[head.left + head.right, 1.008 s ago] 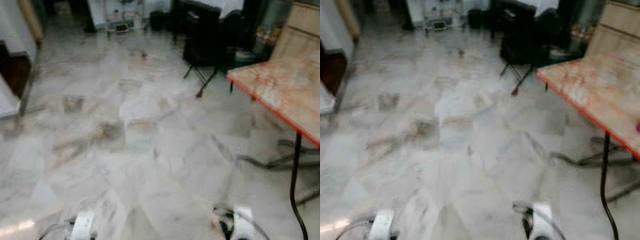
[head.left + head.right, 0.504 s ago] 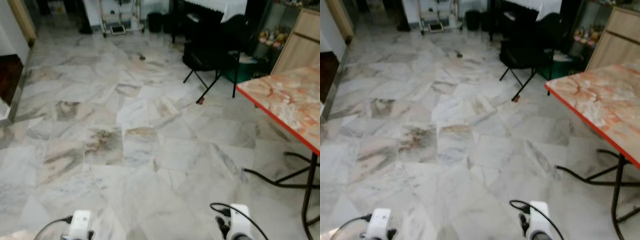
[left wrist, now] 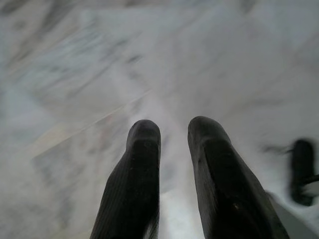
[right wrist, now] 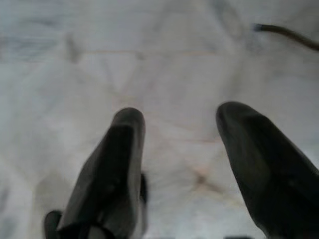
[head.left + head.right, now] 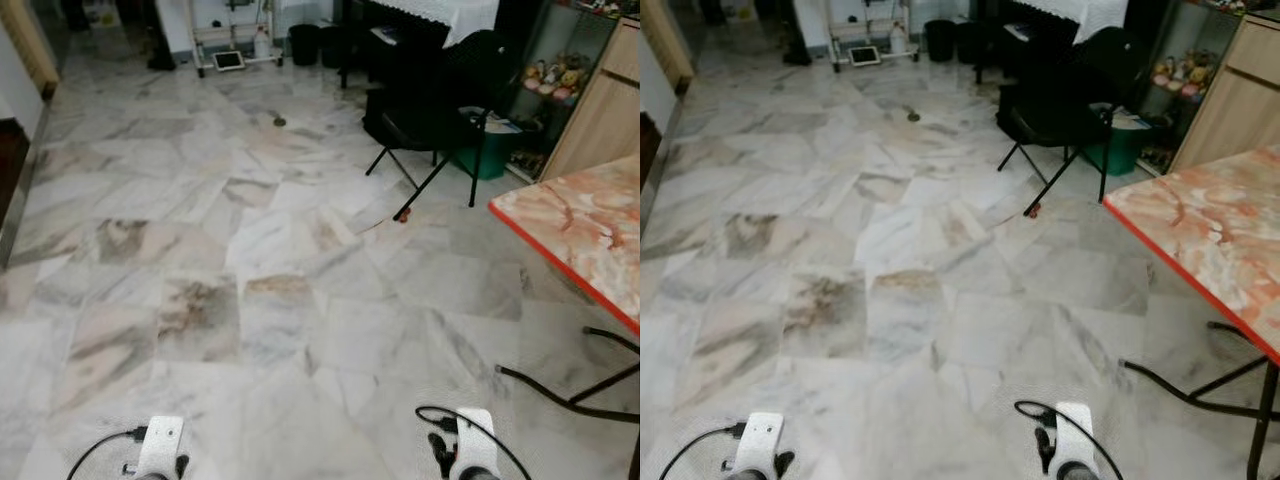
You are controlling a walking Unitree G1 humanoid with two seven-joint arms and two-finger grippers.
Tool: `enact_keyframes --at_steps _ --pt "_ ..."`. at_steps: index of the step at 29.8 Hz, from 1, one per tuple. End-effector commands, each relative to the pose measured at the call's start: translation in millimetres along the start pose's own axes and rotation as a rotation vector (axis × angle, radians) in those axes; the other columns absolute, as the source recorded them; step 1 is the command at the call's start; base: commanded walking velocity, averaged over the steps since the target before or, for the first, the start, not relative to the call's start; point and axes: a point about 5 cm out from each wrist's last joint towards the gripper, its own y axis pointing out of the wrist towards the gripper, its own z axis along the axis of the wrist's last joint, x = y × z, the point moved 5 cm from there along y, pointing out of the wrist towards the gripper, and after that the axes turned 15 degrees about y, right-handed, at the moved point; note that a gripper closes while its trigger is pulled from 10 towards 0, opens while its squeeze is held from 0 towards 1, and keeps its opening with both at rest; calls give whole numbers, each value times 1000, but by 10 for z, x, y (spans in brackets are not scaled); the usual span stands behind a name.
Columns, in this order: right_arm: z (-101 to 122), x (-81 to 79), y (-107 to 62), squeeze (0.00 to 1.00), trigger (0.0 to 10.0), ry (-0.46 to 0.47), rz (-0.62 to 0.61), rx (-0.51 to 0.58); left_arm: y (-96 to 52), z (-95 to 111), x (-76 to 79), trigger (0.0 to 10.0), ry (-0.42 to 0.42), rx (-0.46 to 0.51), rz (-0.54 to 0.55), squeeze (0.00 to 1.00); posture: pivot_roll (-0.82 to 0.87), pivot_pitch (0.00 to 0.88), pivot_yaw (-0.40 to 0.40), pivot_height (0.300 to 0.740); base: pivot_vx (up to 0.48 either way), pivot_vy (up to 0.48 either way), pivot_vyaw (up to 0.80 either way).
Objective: Setting the table
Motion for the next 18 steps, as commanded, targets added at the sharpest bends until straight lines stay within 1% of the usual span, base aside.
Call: enact_keyframes --at_steps 1,8,11,15,18 --pt "16 -101 16 0 10000 12 20 6 -18 -67 -129 10000 0 -15 32 0 -2 0 -2 724 375 0 0" --pt "22 -83 15 0 10000 44 10 11 -19 -67 -131 10000 0 -15 34 0 -4 0 -2 724 373 0 0" --pt "33 -93 15 0 10000 30 15 17 -17 -63 -131 10000 -1 -15 35 0 -2 0 -2 724 369 0 0" --pt "26 -135 16 0 10000 17 33 16 -17 -59 -127 10000 -1 -13 35 0 -1 0 -3 724 364 0 695" --pt "25 -155 16 0 10000 25 39 19 -16 -57 -122 10000 -1 -13 34 0 -1 0 -5 724 361 0 800"
